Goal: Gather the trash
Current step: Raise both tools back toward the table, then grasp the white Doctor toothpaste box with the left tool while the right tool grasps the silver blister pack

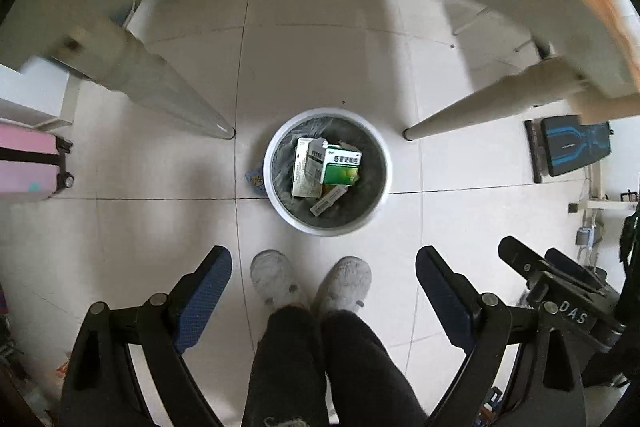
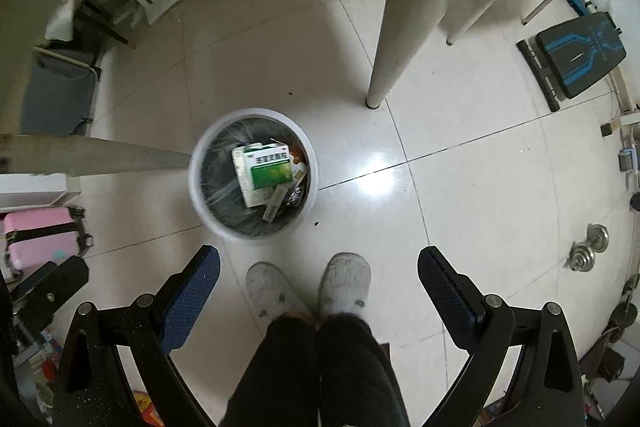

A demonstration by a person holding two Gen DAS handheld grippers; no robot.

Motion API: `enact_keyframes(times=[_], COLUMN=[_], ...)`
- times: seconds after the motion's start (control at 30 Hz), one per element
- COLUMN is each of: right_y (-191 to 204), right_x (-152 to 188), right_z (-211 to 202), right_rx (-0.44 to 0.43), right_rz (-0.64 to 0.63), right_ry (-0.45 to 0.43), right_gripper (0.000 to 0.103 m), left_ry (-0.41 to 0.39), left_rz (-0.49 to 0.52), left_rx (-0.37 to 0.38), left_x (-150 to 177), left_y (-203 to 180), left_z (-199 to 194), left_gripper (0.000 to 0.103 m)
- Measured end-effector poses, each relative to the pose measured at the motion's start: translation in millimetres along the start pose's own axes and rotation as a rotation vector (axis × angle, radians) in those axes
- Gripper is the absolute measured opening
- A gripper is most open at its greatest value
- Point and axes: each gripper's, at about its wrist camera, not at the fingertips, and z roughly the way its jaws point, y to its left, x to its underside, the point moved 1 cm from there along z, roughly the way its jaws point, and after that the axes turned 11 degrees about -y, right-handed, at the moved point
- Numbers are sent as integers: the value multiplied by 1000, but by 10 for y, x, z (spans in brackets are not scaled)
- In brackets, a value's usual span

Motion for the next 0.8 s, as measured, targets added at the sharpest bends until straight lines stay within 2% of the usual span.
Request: enact_keyframes(times=[0.23, 0.43, 0.53, 0.67, 0.73, 0.8], right_y=[215, 507, 617, 672, 744, 804], right_x=[-343, -1020, -1503, -2199, -2657, -3169], right_z=[-1370, -2147, -2330, -2357, -2258, -2084], right_rx=[-67, -146, -156, -164, -155, -132], right_rz=[28, 52, 54, 61, 18, -84], right_ry=[-46, -125, -150, -187, -189, -169], right_gripper=[100, 100, 100, 100, 100, 100], left_ry=[-97, -190, -217, -238, -235, -238], left_rz=[22, 8, -1, 21, 59, 96], left_rx=[-12, -64, -96, -147, -186, -234], left_x=[-409, -1083, -1527, -2039, -2293, -2567], left_y=[0, -20, -48, -146, -208, -325], left_z=[-1078, -1406, -1451, -1413, -1313, -1123], left_gripper=[94, 94, 94, 94, 94, 94])
